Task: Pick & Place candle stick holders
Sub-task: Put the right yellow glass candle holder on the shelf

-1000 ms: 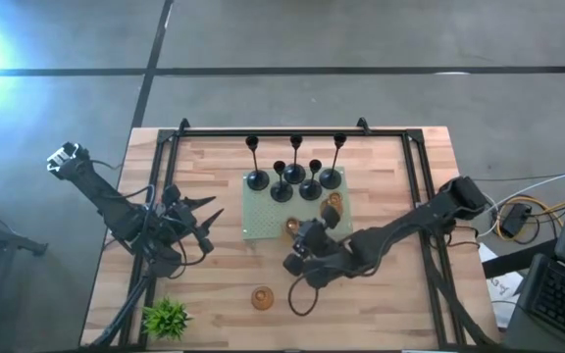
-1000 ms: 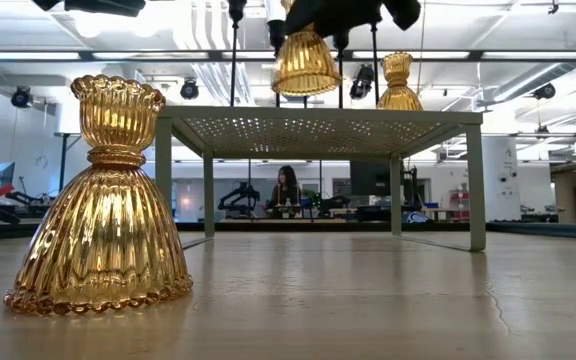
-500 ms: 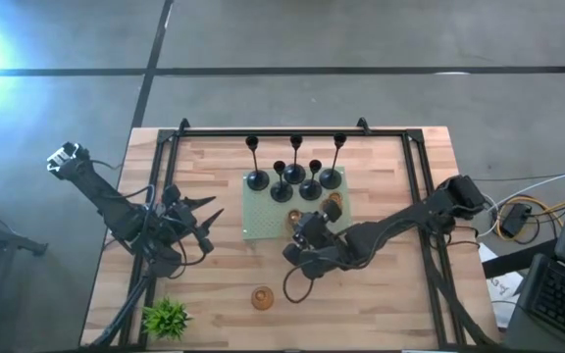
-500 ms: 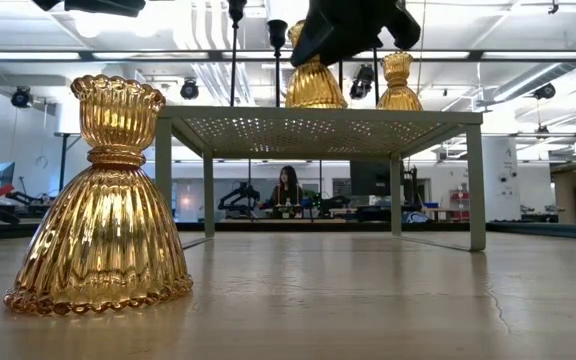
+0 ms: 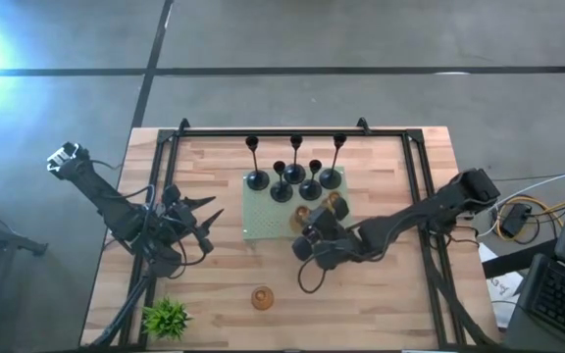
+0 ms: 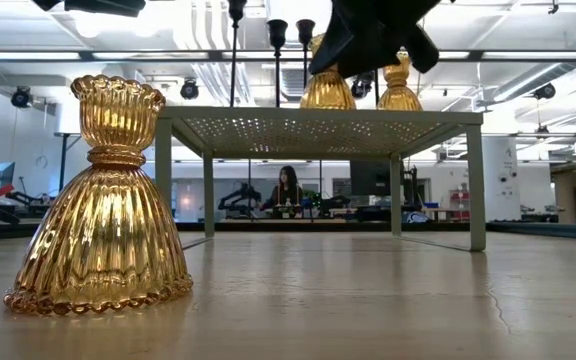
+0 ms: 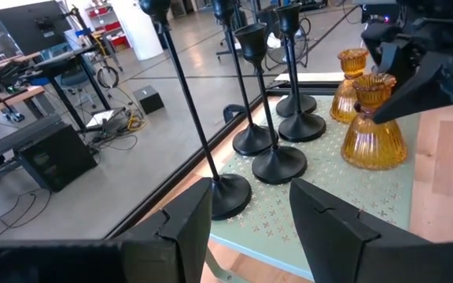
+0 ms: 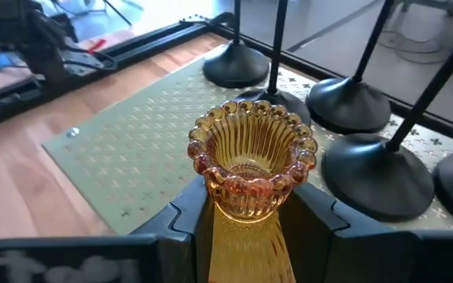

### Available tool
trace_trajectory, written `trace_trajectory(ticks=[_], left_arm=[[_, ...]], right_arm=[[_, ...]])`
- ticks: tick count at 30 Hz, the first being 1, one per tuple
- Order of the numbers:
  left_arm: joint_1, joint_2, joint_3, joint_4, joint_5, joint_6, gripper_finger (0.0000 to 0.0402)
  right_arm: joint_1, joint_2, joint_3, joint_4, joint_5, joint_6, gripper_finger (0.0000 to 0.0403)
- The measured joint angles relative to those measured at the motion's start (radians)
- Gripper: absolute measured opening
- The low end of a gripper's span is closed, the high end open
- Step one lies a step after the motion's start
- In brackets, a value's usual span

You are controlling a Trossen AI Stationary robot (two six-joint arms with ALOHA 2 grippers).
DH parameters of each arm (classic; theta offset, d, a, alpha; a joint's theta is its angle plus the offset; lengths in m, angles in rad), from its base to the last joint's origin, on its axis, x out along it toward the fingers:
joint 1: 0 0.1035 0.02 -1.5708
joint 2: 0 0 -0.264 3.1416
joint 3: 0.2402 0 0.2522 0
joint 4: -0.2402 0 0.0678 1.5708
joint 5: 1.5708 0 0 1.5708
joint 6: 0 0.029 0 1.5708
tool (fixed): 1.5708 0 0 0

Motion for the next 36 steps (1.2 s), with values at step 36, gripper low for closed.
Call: trace_trajectory(ticks=[36], left_arm=[[0.000, 0.000, 0.000, -0.007, 0.000, 0.000, 0.0177]], right_arm=[[-0.008, -0.033, -0.083, 0.179, -0.041, -0.058, 0.0228]])
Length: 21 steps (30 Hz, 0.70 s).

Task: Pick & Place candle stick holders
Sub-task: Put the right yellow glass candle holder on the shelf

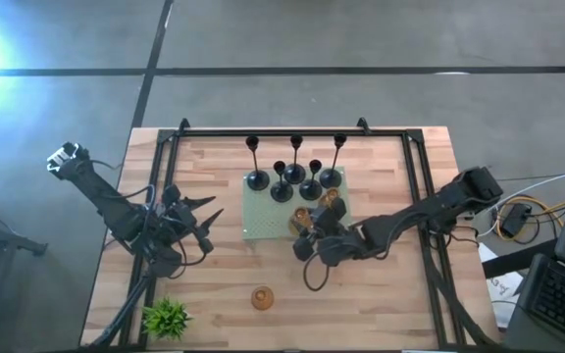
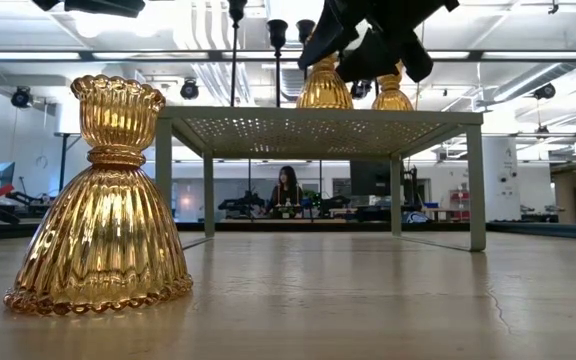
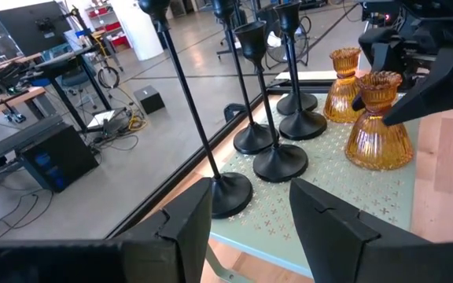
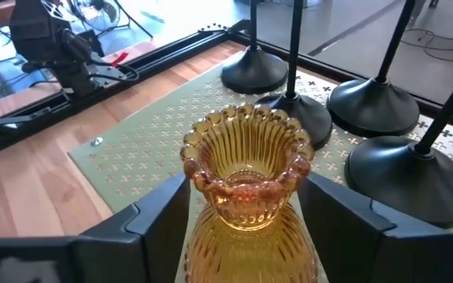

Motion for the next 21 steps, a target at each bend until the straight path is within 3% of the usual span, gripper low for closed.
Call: trace_trajectory(ticks=[13, 21], left_arm=[[0.000, 0.000, 0.000, 0.000, 0.000, 0.000, 0.0177], [0.000, 0.000, 0.000, 0.000, 0.000, 0.000, 0.0177]], right_arm=[[0.048, -0.019, 0.101, -0.009, 0.046, -0.145, 0.0230], [0.107, -0.021, 0.212, -0.255, 0.245, -0.128, 0.0228]])
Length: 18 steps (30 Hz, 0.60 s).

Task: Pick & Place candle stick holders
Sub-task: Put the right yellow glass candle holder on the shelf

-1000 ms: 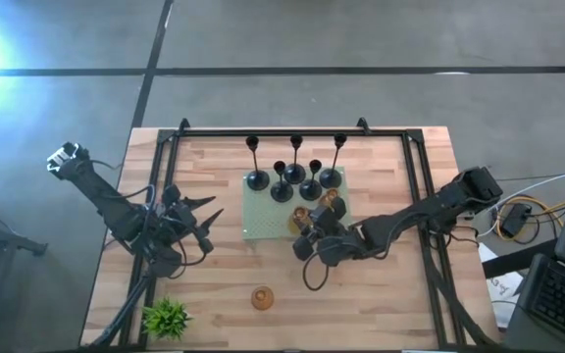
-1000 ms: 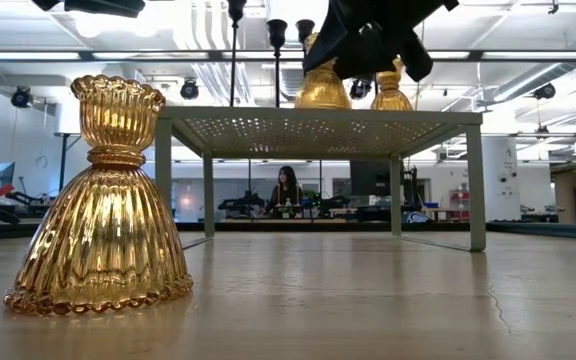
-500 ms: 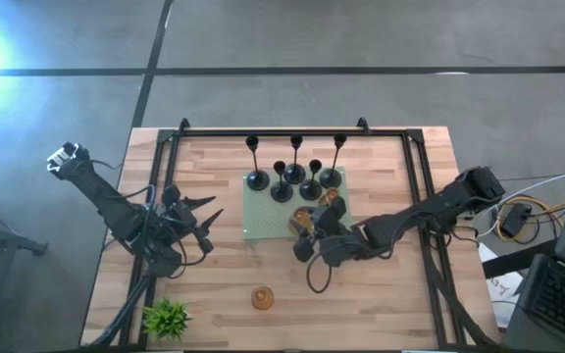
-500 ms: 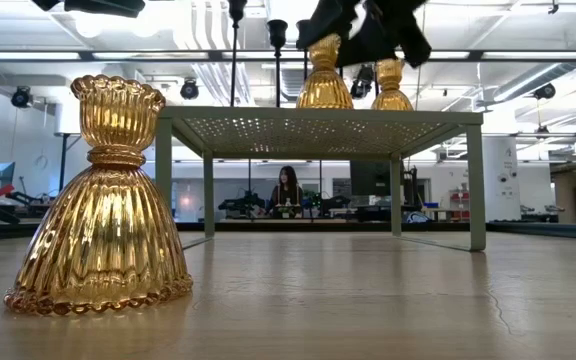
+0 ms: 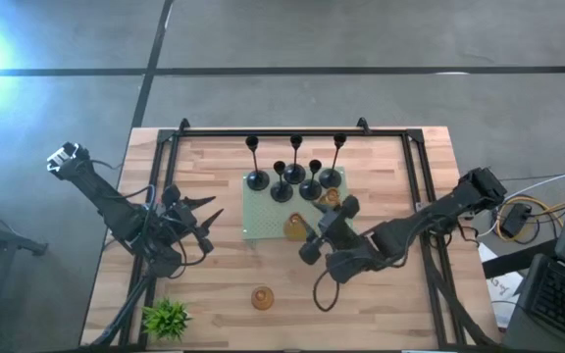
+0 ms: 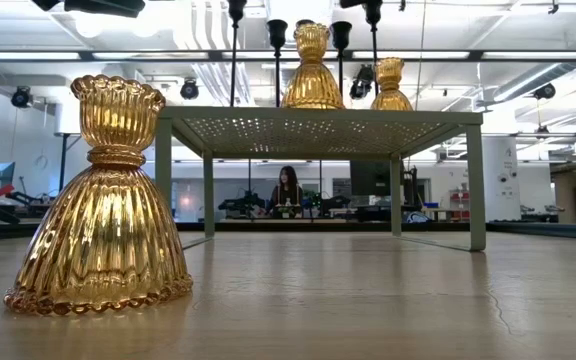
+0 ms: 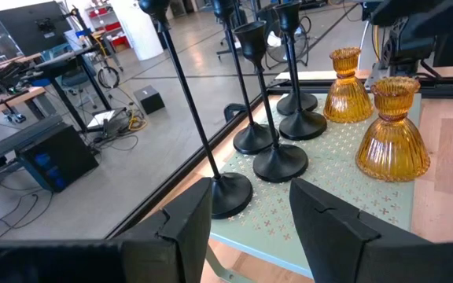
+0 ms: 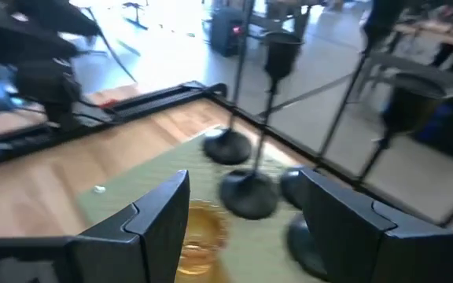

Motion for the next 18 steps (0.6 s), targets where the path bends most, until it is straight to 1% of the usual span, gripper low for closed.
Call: trace_trajectory(ticks=[3, 7, 10, 12, 14, 16, 18], left_arm=[[0.000, 0.000, 0.000, 0.000, 0.000, 0.000, 0.0177], [0.000, 0.000, 0.000, 0.000, 0.000, 0.000, 0.0177], [0.000, 0.000, 0.000, 0.000, 0.000, 0.000, 0.0177], [0.001, 0.000, 0.000, 0.000, 0.000, 0.000, 0.0177], [0.001, 0.000, 0.000, 0.000, 0.000, 0.000, 0.0177], [0.001, 0.000, 0.000, 0.000, 0.000, 0.000, 0.0177], [0.001, 0.000, 0.000, 0.001, 0.000, 0.000, 0.0177]], right_arm=[[0.015, 0.001, 0.030, -0.078, 0.011, 0.020, 0.0227], [0.059, 0.001, 0.054, -0.079, -0.029, -0.072, 0.0221], [0.110, 0.007, 0.053, -0.059, -0.073, -0.131, 0.0207], [0.148, 0.009, 0.025, -0.041, -0.099, -0.133, 0.0191], [0.178, 0.032, -0.023, 0.032, -0.092, -0.102, 0.0168], [0.206, 0.050, -0.079, 0.090, -0.044, -0.074, 0.0140], [0.215, 0.074, -0.108, 0.188, 0.014, -0.078, 0.0107]])
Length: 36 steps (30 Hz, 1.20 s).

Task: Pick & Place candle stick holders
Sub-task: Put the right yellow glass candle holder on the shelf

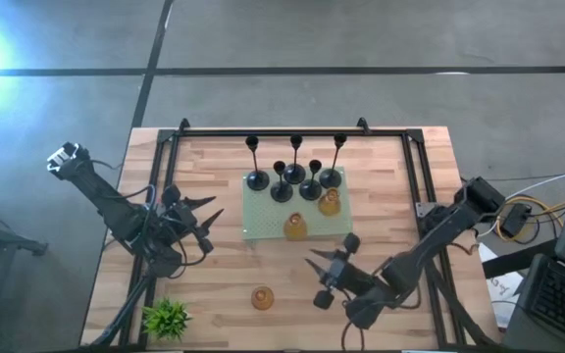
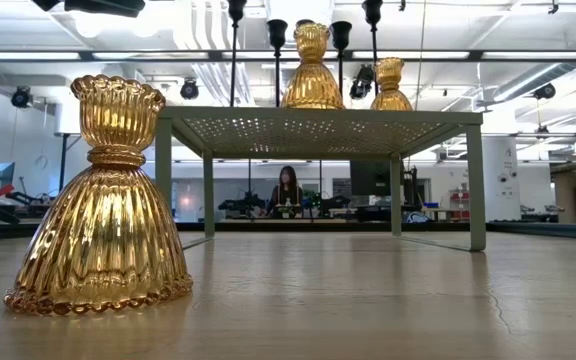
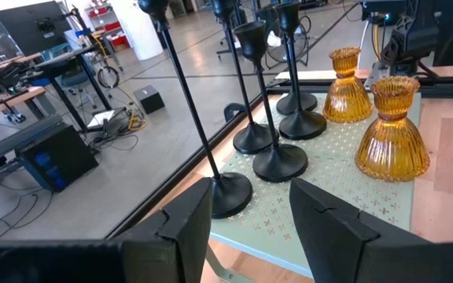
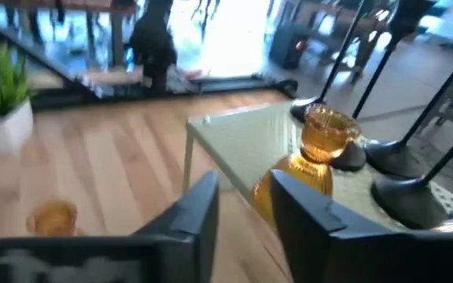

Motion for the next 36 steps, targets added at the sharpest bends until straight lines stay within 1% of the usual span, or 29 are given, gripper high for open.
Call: trace_trajectory(ticks=[2, 5, 6, 8, 16, 20, 22, 36], left_arm=[[0.000, 0.001, 0.000, -0.002, 0.001, 0.000, 0.0177], [0.000, 0.001, 0.000, -0.002, 0.001, 0.000, 0.0177], [0.000, 0.001, 0.000, -0.001, 0.000, 0.000, 0.0177], [0.000, 0.001, 0.000, -0.001, 0.001, 0.000, 0.0177], [0.000, 0.001, 0.000, -0.001, 0.001, 0.000, 0.0177], [0.000, 0.001, 0.000, -0.001, 0.001, 0.000, 0.0177], [0.000, 0.001, 0.000, -0.001, 0.001, 0.000, 0.0177], [-0.001, 0.001, 0.000, -0.001, 0.001, 0.000, 0.0177]], right_arm=[[-0.001, 0.013, -0.023, 0.065, 0.041, -0.032, 0.0073], [-0.020, 0.045, -0.036, 0.181, 0.009, -0.093, 0.0022], [-0.028, 0.056, -0.039, 0.198, 0.009, -0.106, 0.0016], [-0.053, 0.075, -0.038, 0.236, -0.015, -0.109, 0.0012], [-0.119, 0.087, -0.039, 0.282, -0.021, -0.107, 0.0008], [-0.155, 0.087, -0.039, 0.288, -0.094, -0.105, 0.0008], [-0.170, 0.087, -0.039, 0.289, -0.114, -0.106, 0.0008], [-0.221, 0.087, -0.039, 0.276, -0.117, -0.114, 0.0008]])
